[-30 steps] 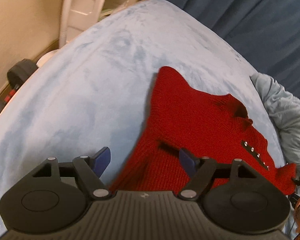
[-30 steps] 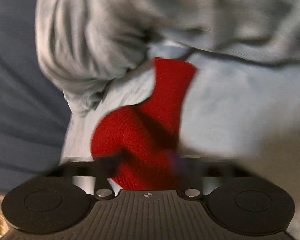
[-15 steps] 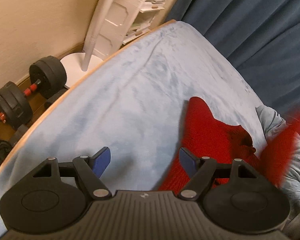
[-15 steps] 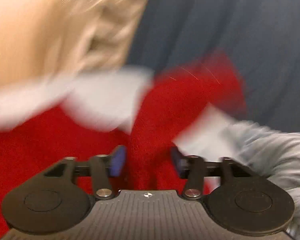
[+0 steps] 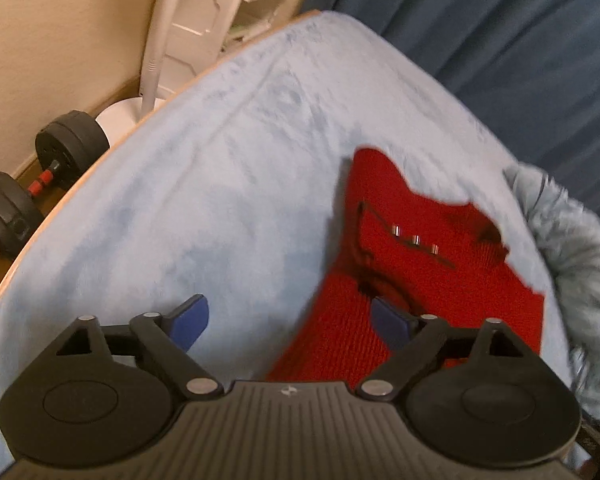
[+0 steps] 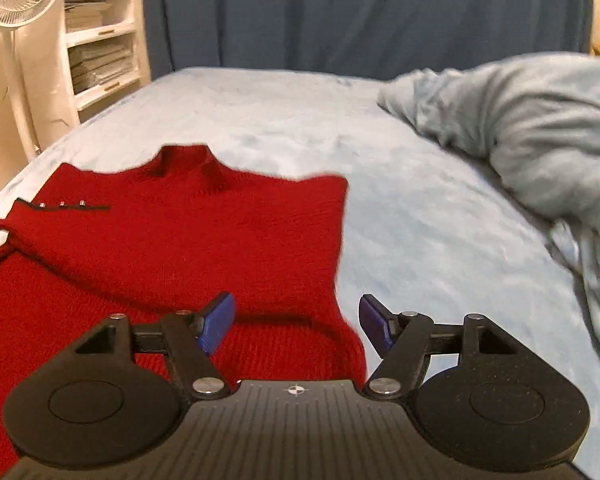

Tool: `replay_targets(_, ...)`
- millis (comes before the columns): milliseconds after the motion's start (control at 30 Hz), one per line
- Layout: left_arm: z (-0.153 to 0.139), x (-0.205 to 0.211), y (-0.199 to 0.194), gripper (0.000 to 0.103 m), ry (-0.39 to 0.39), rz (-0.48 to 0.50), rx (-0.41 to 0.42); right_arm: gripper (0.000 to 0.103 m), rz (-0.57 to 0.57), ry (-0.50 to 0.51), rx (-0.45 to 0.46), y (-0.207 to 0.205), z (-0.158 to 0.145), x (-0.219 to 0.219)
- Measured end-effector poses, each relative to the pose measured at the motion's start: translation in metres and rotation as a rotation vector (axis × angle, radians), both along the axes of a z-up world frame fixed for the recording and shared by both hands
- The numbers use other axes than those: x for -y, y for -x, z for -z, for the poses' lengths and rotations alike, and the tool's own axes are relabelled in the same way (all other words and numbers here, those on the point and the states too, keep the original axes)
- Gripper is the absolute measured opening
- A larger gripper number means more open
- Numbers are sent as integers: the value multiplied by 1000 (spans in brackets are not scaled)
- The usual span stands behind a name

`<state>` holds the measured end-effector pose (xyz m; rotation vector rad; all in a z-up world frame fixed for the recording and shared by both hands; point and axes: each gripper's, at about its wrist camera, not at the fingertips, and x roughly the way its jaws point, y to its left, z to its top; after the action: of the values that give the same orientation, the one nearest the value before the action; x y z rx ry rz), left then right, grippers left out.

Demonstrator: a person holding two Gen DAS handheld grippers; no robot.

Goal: Fold small clothes
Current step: 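Smooth the folded cardigan flat and pull both tools back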

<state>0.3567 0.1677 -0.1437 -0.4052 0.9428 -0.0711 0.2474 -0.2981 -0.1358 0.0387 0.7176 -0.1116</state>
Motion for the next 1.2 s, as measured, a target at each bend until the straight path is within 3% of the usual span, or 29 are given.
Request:
replay_targets(133, 5, 13, 33, 93, -54, 77, -55, 71, -3, -47, -64, 59, 2, -17)
replay_targets(333, -3, 32, 135, 94, -186, 162, -84, 71, -38, -97, -121, 146, -19, -55)
replay_targets(433, -10, 44, 188, 103, -245, 200, -97, 72, -60, -129, -120, 181, -37, -75)
replay_targets(633, -34, 62, 269, 103, -255, 254, -42, 73, -64, -93, -51, 243, -64, -105)
replay_targets(933, -72, 77, 318, 103, -303, 302, 92, 74, 1, -138, 27, 302, -78, -105)
replay_targets(1200, -82, 71, 344, 103, -297, 252, 112, 75, -19, -123, 55, 315, -82, -112)
